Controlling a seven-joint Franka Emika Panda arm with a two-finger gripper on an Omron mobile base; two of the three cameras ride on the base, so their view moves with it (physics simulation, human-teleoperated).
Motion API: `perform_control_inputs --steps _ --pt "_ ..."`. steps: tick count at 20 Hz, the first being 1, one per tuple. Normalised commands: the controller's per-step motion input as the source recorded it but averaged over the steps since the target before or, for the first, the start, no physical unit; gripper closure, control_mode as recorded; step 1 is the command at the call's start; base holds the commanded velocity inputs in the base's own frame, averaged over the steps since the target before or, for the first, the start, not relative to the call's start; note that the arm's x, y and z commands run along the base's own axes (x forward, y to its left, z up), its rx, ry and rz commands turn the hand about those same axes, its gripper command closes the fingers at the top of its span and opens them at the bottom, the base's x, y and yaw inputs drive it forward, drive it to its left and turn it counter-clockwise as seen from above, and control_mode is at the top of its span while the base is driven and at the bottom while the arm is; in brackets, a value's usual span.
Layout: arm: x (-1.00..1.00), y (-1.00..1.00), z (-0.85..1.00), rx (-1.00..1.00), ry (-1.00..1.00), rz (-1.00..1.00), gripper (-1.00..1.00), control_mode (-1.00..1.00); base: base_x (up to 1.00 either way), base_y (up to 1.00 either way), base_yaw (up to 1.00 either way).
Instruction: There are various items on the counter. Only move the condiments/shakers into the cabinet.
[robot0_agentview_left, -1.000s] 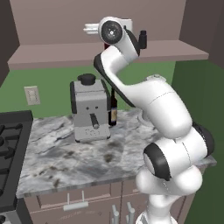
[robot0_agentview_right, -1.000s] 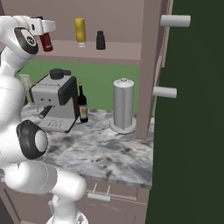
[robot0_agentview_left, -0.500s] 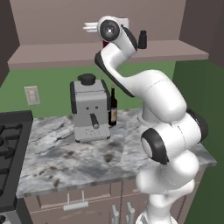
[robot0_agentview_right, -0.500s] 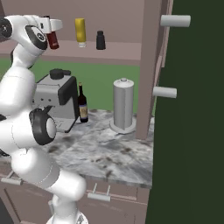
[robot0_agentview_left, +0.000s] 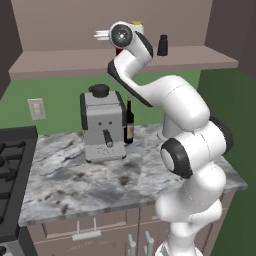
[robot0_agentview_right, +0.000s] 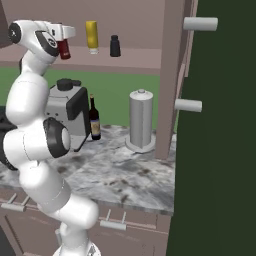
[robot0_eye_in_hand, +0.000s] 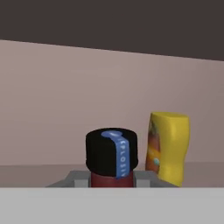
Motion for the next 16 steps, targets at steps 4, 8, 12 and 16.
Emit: perform_control_inputs --steps 4,8,12,16 --pt "0.33 0.00 -0.13 0.00 0.02 0.00 1.00 -1.00 0.00 0.00 0.00" --pt "0.33 0.00 -0.12 0.00 0.00 0.00 1.00 -1.00 0.00 0.00 0.00" --pt "0.30 0.00 -0.24 0.00 0.00 0.00 1.00 -1.00 0.00 0.00 0.00" --pt "0.24 0.00 -0.21 0.00 0.00 0.00 1.00 -1.00 0.00 0.00 0.00"
